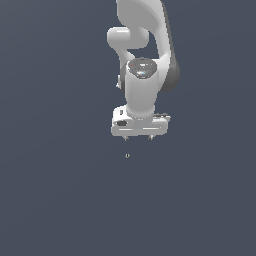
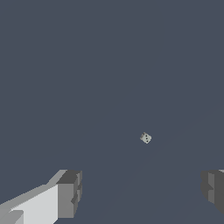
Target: Pick up the object and move it to a goal position.
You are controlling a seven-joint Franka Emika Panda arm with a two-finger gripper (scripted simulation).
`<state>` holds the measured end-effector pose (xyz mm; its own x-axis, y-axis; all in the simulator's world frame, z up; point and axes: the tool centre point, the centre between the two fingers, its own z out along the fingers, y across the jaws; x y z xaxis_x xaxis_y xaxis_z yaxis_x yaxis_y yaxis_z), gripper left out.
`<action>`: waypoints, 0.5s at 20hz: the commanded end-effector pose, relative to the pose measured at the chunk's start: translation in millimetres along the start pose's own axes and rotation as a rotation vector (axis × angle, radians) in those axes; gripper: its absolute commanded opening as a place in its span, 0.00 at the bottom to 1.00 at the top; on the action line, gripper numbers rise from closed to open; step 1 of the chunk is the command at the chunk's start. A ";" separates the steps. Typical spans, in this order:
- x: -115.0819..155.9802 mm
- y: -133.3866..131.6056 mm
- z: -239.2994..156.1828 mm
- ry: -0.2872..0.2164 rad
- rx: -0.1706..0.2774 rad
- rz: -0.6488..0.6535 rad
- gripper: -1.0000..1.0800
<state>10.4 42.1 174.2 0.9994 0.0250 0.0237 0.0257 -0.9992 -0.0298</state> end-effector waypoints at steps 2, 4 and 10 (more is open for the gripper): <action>0.2 -0.5 -0.3 0.000 0.001 -0.001 0.96; 1.4 -4.5 -2.1 0.004 0.005 -0.005 0.96; 8.2 -28.0 -13.8 0.022 0.029 -0.034 0.96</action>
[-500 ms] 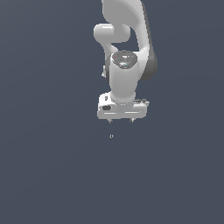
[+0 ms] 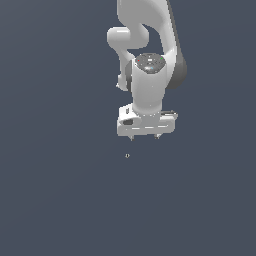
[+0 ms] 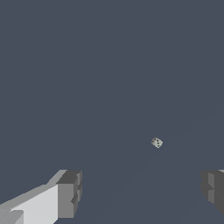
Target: Pick up the object and move it to a goal position.
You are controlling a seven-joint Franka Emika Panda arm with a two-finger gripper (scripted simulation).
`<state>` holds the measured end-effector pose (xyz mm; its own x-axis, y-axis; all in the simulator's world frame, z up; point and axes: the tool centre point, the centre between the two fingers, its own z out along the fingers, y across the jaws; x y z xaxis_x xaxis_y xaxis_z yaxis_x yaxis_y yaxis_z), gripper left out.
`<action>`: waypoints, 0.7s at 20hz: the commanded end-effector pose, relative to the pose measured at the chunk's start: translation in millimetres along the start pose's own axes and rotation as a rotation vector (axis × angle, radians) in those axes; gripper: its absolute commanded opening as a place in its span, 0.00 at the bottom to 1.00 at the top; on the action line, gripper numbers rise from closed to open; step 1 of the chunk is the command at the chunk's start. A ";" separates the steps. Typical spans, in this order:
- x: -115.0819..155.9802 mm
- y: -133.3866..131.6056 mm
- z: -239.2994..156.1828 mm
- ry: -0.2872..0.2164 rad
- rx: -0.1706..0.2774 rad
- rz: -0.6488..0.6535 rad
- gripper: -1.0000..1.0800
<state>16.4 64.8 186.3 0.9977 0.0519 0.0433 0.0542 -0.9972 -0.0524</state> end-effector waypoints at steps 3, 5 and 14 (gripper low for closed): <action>1.9 -6.4 -3.2 0.005 0.007 -0.009 0.96; 1.5 -4.7 -1.8 0.004 0.005 -0.003 0.96; 1.1 6.7 18.8 -0.004 0.001 0.101 0.96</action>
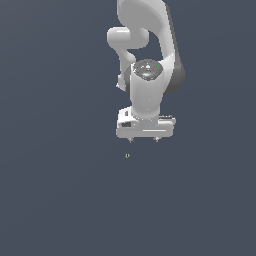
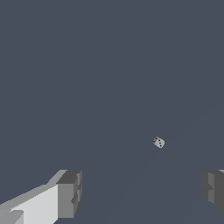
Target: Pick up the object and move it to a goal position.
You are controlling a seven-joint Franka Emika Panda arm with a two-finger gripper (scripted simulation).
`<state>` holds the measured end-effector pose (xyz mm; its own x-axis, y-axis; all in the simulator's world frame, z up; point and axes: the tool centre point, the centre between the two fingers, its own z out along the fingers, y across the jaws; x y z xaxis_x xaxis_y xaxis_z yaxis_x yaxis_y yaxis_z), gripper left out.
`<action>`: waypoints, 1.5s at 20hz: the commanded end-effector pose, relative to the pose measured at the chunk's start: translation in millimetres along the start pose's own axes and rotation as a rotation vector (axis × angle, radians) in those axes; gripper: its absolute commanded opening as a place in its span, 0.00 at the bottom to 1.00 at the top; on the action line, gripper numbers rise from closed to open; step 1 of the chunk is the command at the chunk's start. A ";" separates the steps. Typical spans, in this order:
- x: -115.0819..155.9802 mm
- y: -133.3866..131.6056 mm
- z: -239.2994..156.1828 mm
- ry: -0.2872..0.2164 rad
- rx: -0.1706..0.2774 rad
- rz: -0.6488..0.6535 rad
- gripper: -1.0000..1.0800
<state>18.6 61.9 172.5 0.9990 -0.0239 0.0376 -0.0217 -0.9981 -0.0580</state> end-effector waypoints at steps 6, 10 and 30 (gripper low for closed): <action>-1.1 19.8 33.2 -0.011 -0.012 0.167 0.96; -3.4 35.1 57.6 -0.017 -0.026 0.291 0.96; -12.6 70.5 109.0 -0.021 -0.066 0.556 0.96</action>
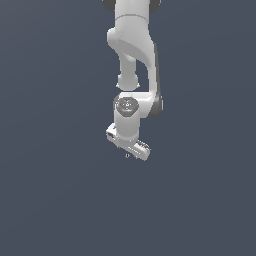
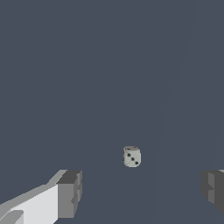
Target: Pick up the object and move it to a goal position.
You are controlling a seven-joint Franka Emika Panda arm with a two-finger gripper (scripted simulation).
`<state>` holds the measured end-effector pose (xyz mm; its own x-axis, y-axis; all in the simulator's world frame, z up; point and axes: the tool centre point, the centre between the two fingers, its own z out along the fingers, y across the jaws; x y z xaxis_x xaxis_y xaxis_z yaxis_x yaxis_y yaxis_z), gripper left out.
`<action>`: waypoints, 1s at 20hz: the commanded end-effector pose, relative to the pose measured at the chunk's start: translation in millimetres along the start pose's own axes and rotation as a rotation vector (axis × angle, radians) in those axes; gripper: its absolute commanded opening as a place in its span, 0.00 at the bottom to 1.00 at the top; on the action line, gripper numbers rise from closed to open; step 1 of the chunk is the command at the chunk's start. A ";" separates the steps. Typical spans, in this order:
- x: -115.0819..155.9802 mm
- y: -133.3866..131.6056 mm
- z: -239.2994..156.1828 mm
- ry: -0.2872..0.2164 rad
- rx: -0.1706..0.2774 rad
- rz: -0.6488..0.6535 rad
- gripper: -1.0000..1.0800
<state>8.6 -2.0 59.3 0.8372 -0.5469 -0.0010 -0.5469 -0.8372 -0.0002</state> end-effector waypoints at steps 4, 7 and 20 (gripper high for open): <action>-0.1 0.0 8.2 0.000 0.000 0.001 0.96; -0.4 0.5 21.1 0.001 0.000 0.002 0.96; 0.3 0.5 50.4 0.001 0.000 0.005 0.00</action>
<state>8.3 -2.3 9.5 0.8345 -0.5510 -0.0004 -0.5510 -0.8345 0.0000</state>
